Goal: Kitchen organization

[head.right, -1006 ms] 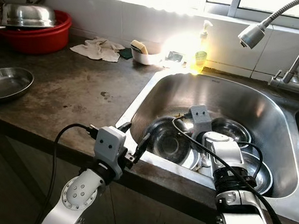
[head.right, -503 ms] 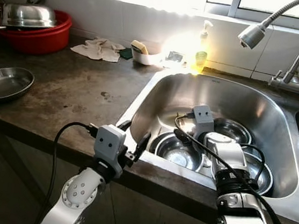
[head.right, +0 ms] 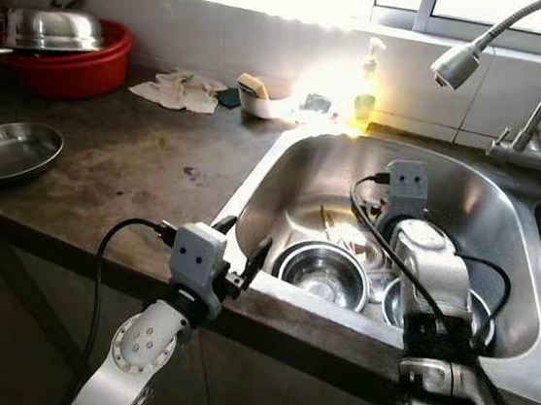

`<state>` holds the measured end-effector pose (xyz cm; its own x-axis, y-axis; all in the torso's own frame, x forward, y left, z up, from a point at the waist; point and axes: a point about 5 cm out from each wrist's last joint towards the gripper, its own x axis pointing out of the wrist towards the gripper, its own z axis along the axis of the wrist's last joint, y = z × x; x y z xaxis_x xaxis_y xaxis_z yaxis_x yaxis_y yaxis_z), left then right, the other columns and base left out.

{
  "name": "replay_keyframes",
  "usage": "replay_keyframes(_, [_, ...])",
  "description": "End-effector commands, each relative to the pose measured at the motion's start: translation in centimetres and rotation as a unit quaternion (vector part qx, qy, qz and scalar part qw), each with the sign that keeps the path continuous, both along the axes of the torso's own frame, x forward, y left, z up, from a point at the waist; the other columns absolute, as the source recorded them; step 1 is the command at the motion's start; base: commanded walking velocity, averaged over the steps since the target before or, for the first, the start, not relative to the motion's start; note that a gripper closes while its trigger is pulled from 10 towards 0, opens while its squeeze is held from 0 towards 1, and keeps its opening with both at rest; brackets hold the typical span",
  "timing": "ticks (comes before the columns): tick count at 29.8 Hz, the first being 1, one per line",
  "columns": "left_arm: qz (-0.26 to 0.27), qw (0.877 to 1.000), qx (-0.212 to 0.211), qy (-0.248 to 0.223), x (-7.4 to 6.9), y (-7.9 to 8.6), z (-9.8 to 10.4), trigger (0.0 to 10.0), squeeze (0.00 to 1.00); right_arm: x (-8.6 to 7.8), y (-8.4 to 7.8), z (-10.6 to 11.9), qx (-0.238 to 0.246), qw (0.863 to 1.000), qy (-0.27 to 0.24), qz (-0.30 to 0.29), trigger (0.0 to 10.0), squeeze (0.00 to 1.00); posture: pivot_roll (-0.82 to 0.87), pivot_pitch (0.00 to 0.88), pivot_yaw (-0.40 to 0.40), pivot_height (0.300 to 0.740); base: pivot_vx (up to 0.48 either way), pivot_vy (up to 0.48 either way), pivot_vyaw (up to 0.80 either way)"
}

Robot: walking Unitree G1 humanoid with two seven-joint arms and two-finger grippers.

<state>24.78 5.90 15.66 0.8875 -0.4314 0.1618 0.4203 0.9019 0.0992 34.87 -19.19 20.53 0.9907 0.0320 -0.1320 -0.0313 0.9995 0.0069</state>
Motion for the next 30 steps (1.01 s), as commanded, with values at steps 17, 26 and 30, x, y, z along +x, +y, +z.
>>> replay_keyframes(17, [0.002,1.0,0.007,0.006,-0.1,0.5,-0.3,10.0,0.0,-8.2,2.5,1.3,-0.054,0.984,-0.169,-0.015,10.0,0.0,0.11,0.0,-0.015,0.74,0.0,0.0,0.0])
replay_keyframes(26, [0.014,1.0,0.004,0.012,-0.3,1.0,-0.4,10.0,0.0,-10.1,3.3,0.9,-0.038,0.982,-0.186,-0.01,10.0,0.0,0.1,0.0,-0.012,0.74,0.0,0.0,0.0])
replay_keyframes(30, [0.012,1.0,0.004,0.015,-0.5,0.9,-0.6,10.0,0.0,-10.3,3.6,0.7,-0.032,0.982,-0.186,-0.009,10.0,0.0,0.1,0.0,-0.011,0.74,0.0,0.0,0.0])
